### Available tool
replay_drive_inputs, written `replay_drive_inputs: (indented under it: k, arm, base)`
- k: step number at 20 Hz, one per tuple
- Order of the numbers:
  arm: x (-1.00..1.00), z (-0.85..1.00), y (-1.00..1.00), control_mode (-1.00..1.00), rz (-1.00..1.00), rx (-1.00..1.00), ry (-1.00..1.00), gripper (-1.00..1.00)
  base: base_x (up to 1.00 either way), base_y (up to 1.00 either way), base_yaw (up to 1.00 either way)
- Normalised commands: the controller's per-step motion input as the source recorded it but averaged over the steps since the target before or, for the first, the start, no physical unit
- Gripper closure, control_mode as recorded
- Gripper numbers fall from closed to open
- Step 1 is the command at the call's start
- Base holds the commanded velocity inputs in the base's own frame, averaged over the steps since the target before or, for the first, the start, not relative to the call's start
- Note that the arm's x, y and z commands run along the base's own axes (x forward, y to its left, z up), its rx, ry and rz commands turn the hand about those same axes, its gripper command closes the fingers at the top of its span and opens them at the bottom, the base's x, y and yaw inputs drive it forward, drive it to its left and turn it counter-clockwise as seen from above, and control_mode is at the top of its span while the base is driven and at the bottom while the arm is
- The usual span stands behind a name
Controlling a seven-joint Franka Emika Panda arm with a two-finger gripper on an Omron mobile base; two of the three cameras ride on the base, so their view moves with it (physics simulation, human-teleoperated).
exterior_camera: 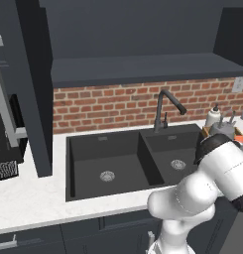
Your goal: Pick the kettle from the counter and place it on the tray. Then pick the mug from the cabinet and place it on the tray. Then close the cabinet doors.
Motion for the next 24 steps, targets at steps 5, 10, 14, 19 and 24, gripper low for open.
replay_drive_inputs:
  k: [5, 10, 14, 19, 24]
  arm:
    - [-0.2, 0.71, 0.45, -1.0, 0.0, 0.0, 0.0, -1.0]
    - [-0.02, 0.83, 0.44, -1.0, 0.0, 0.0, 0.0, -1.0]
    - [0.0, 0.86, 0.48, -1.0, 0.0, 0.0, 0.0, -1.0]
    - [-0.2, 0.74, 0.31, -1.0, 0.0, 0.0, 0.09, -1.0]
    - [-0.54, 0.5, 0.23, -1.0, 0.0, 0.0, 0.12, -1.0]
  base:
    - [0.0, 0.0, 0.0]
    - [0.0, 0.0, 0.0]
    - [0.0, 0.0, 0.0]
    - [0.0, 0.0, 0.0]
    - [0.0, 0.0, 0.0]
